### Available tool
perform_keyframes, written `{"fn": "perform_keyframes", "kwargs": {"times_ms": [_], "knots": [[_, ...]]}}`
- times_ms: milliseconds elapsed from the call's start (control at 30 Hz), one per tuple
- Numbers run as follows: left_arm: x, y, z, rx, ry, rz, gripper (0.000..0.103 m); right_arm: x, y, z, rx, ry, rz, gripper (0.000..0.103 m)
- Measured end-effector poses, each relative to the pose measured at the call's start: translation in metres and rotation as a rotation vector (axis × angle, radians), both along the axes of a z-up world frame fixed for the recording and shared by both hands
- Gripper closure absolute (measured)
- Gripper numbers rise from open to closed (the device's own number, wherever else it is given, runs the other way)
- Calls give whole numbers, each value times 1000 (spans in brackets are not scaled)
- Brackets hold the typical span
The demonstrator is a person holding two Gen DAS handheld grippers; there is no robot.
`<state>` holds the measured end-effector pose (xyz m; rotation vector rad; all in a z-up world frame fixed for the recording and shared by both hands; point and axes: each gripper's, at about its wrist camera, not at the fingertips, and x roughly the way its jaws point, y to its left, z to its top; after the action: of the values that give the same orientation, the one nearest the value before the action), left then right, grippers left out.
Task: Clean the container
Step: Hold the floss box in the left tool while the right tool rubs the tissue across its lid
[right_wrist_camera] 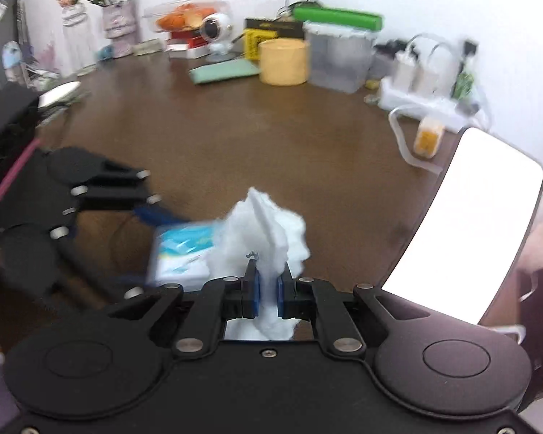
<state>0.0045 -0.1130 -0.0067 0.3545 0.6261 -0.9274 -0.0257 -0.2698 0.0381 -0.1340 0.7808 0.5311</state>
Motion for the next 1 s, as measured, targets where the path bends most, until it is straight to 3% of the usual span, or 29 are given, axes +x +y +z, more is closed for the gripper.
{"fn": "perform_keyframes", "kwargs": {"times_ms": [233, 400, 500, 633, 767, 1000], "knots": [[1, 0, 0, 2, -1, -2, 44, 1, 8, -1, 68, 42, 46, 94], [-1, 0, 0, 0, 1, -21, 44, 15, 5, 0, -50, -51, -55, 94], [-2, -1, 0, 1, -2, -30, 44, 16, -13, -2, -59, -42, -105, 94], [-4, -2, -1, 2, -3, -45, 44, -2, -18, -2, -38, -5, -49, 94], [-5, -3, -1, 3, -7, -52, 45, -7, -2, 0, 51, 42, 49, 94], [-7, -3, 0, 4, -9, -54, 46, -5, 16, 3, 60, 19, 81, 94]]}}
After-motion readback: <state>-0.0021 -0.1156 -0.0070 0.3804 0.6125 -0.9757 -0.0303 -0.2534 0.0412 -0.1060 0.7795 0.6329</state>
